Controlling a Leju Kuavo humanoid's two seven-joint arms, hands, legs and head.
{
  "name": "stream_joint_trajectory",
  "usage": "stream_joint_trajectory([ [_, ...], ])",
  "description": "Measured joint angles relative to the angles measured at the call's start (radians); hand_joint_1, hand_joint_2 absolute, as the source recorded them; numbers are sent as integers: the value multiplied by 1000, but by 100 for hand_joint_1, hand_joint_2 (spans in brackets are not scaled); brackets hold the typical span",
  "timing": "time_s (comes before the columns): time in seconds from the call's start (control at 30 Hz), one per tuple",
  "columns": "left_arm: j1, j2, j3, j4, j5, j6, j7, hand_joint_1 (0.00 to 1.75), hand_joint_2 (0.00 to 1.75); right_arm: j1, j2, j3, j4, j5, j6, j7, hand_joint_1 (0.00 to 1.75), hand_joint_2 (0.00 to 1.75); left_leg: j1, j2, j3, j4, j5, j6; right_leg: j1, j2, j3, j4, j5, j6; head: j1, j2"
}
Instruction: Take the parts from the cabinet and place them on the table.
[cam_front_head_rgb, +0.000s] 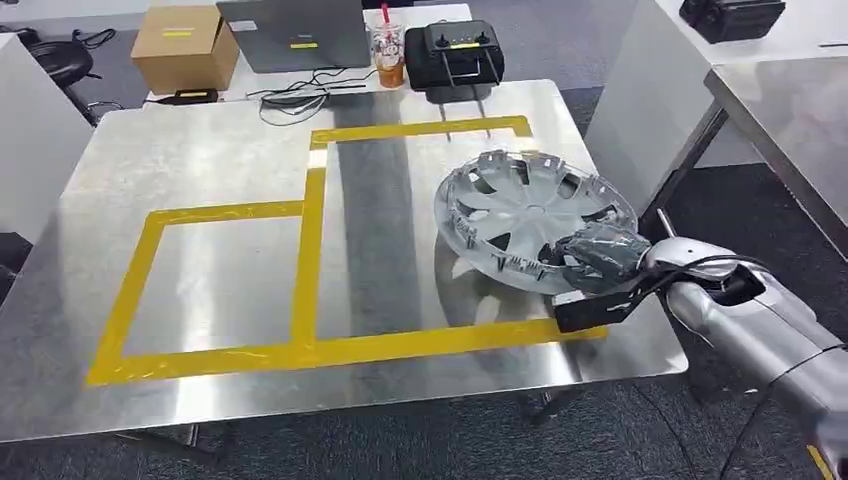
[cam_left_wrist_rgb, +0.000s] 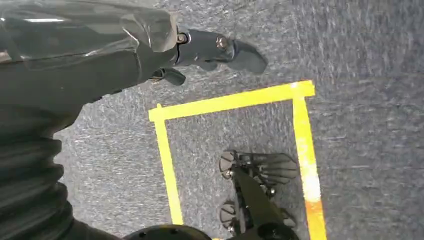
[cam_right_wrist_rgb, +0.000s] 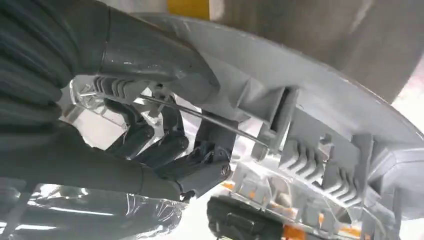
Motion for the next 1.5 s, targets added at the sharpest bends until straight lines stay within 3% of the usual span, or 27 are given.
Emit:
stream_joint_trajectory([
  [0.07, 4, 9, -19, -15, 29, 14, -1, 0, 175, -17, 20, 14, 13, 1, -2, -15, 175, 175, 6, 0, -8, 13, -12, -11, -9, 2, 3, -4, 4, -13, -1, 0],
  [0.1, 6, 16, -29, -25, 41, 23, -2, 0, 175, -24, 25, 21, 19, -1, -7, -22, 175, 175, 7, 0, -23, 51, -39, -17, -9, 1, 4, -4, 5, -20, -3, 0],
  [0.17, 12, 27, -49, -45, 60, 37, -3, 0, 175, -31, 37, 33, 27, -7, -28, -30, 175, 175, 10, 0, -94, 207, -113, -24, -5, 2, 3, -4, 4, -27, -3, 0],
  [0.23, 20, 40, -72, -64, 69, 47, -7, 0, 175, -24, 40, 46, 32, -9, -68, -33, 175, 175, 10, 0, -145, 309, -141, -25, -2, 2, 3, -3, 3, -28, -3, 0],
  [0.3, 22, 54, -95, -79, 81, 51, -15, 0, 175, -10, 37, 52, 33, -4, -110, -40, 175, 175, 10, 0, -113, 237, -89, -18, 1, 2, 4, -3, 3, -28, -3, 0],
  [0.37, 22, 64, -110, -87, 102, 51, -28, 0, 175, 1, 30, 53, 33, 10, -149, -47, 175, 175, 9, -1, -26, 68, -14, -4, 3, 3, 6, -4, 3, -28, -3, 0],
  [0.4, 21, 72, -119, -89, 109, 51, -33, 0, 175, 7, 28, 53, 33, 16, -167, -49, 175, 175, 5, -4, 1, 18, -21, 1, 6, 3, 4, -4, 3, -27, -2, 0],
  [0.5, 22, 82, -148, -93, 137, 59, -45, 0, 175, 31, 15, 59, 26, 58, -240, -57, 175, 175, -5, -1, 6, 14, -21, 4, 6, 3, 2, -9, 7, -14, -3, 0],
  [0.57, 21, 90, -162, -99, 150, 64, -50, 0, 175, 47, 1, 58, 14, 79, -283, -65, 175, 175, 6, 1, 17, -12, -4, 22, 4, 1, -4, -8, 5, -4, -2, 0],
  [0.6, 20, 90, -171, -103, 154, 67, -53, 0, 175, 52, -7, 59, 9, 86, -303, -69, 175, 175, 2, 1, 21, -19, -1, 26, 6, -1, -12, 13, -9, -6, 0, 0],
  [0.67, 17, 93, -181, -106, 173, 69, -57, 0, 175, 66, -19, 61, 2, 111, -349, -75, 175, 175, 1, 1, 20, -19, 0, 33, 6, 0, -73, 143, -67, -15, 0, 0],
  [0.73, 17, 95, -195, -106, 188, 69, -61, 0, 175, 97, -28, 63, -2, 141, -398, -86, 175, 175, -1, -1, 20, -19, -1, 34, 5, -1, -139, 281, -106, -12, 0, 0],
  [0.77, 17, 97, -201, -106, 193, 71, -64, 0, 175, 108, -34, 64, -4, 153, -421, -91, 175, 175, -1, -1, 21, -18, -1, 34, 5, -1, -140, 280, -99, -5, 0, 0],
  [0.8, 17, 97, -205, -106, 196, 71, -65, 0, 175, 114, -38, 64, -7, 158, -434, -95, 175, 175, 0, -1, 20, -18, -1, 34, 4, -2, -119, 232, -76, 4, 0, 0],
  [0.87, 13, 98, -217, -106, 207, 68, -72, 0, 175, 116, -49, 64, -17, 179, -478, -117, 175, 175, 1, -1, 21, -12, -5, 27, 1, -8, -27, 50, -9, 23, 0, 0],
  [0.9, 10, 101, -224, -106, 216, 67, -76, 0, 175, 115, -54, 64, -23, 186, -501, -126, 175, 175, -2, 0, 17, -8, -8, 22, 1, -16, 1, -11, -2, 18, 2, 0],
  [0.97, 7, 106, -233, -106, 224, 64, -81, 0, 175, 121, -63, 66, -34, 192, -525, -136, 175, 175, -9, 0, 13, 0, -14, 13, 7, -11, 7, -12, 3, -3, -1, 0],
  [1.03, 5, 109, -244, -104, 234, 61, -88, 0, 175, 128, -69, 66, -40, 199, -542, -141, 175, 175, -6, 0, 14, -1, -13, 7, 11, -10, 6, -12, 5, -14, 0, 0],
  [1.07, 3, 114, -248, -103, 237, 61, -92, 0, 175, 128, -72, 66, -43, 203, -549, -144, 175, 175, -4, 0, 12, 2, -18, 1, -1, -10, 9, -16, 8, -20, 0, 0],
  [1.1, 2, 114, -254, -102, 239, 58, -97, 0, 175, 128, -78, 66, -50, 209, -560, -146, 175, 175, -3, 0, 5, 17, -32, -6, -1, -9, 11, -16, 7, -23, -1, 0],
  [1.13, -2, 115, -258, -101, 245, 55, -101, 0, 175, 129, -79, 67, -53, 214, -576, -150, 175, 175, 0, 0, -16, 66, -65, -13, -2, -9, 11, -16, 6, -26, -6, 0],
  [1.2, -7, 116, -269, -93, 258, 49, -111, 0, 175, 135, -88, 68, -60, 225, -617, -154, 175, 175, 6, 0, -91, 226, -138, -23, 0, -9, 11, -15, 6, -30, -5, 0],
  [1.27, -10, 115, -280, -84, 269, 47, -120, 0, 175, 145, -98, 69, -66, 234, -660, -156, 175, 175, 10, 0, -135, 308, -153, -25, 0, -9, 11, -15, 6, -30, -5, 0],
  [1.3, -12, 114, -286, -78, 275, 47, -124, 0, 175, 149, -104, 69, -69, 237, -679, -156, 175, 175, 11, 0, -124, 278, -125, -24, 0, -8, 11, -15, 6, -30, -5, 0],
  [1.4, -25, 115, -300, -63, 292, 43, -138, 0, 175, 153, -119, 69, -83, 245, -722, -157, 175, 175, 11, -2, -5, 36, -9, -10, 0, -3, 13, -15, 6, -29, -5, 0],
  [1.43, -30, 115, -304, -56, 299, 40, -141, 0, 175, 153, -124, 69, -88, 246, -730, -157, 175, 175, 5, -2, 10, 7, -23, -8, 8, -1, 10, -14, 4, -24, -5, 0],
  [1.5, -36, 114, -313, -50, 302, 39, -144, 0, 175, 155, -133, 70, -92, 248, -734, -157, 175, 175, 0, -2, 7, 7, -23, -1, 5, -1, 9, -16, 7, -13, -4, 0],
])
